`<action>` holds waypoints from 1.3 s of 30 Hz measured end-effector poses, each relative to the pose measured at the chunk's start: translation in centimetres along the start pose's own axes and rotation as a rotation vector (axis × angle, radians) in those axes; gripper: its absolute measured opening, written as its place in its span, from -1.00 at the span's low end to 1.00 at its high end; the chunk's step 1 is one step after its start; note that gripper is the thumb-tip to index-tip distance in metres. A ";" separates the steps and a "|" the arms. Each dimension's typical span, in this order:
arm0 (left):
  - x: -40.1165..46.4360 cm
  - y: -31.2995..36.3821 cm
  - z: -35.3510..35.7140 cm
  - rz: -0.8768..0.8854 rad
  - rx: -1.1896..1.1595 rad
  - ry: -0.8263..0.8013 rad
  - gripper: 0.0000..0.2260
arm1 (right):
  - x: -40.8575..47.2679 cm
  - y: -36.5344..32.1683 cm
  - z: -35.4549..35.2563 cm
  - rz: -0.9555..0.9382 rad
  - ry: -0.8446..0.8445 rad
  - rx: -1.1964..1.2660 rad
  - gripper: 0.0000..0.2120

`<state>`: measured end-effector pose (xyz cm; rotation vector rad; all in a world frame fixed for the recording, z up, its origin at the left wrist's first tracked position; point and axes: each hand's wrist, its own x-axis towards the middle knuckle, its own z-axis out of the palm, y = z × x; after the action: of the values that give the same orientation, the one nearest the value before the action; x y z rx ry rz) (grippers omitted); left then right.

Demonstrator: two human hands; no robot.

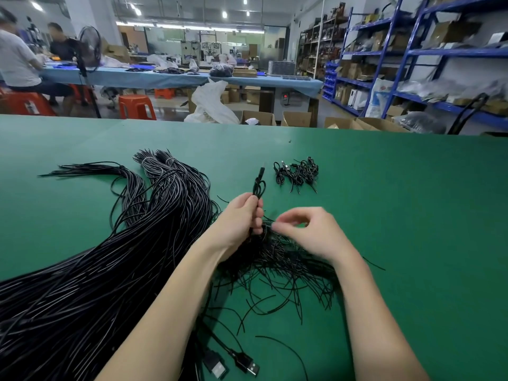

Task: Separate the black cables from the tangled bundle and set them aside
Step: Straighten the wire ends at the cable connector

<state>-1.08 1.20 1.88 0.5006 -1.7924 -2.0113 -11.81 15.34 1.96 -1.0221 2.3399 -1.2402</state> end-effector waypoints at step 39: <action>0.2 -1.2 0.3 0.065 -0.106 0.070 -0.76 | -1.0 -1.2 1.0 0.021 0.155 0.661 -0.90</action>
<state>-1.45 1.50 0.75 0.4685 -1.6306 -2.0073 -10.03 14.96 2.28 -0.6866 1.7988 -1.9475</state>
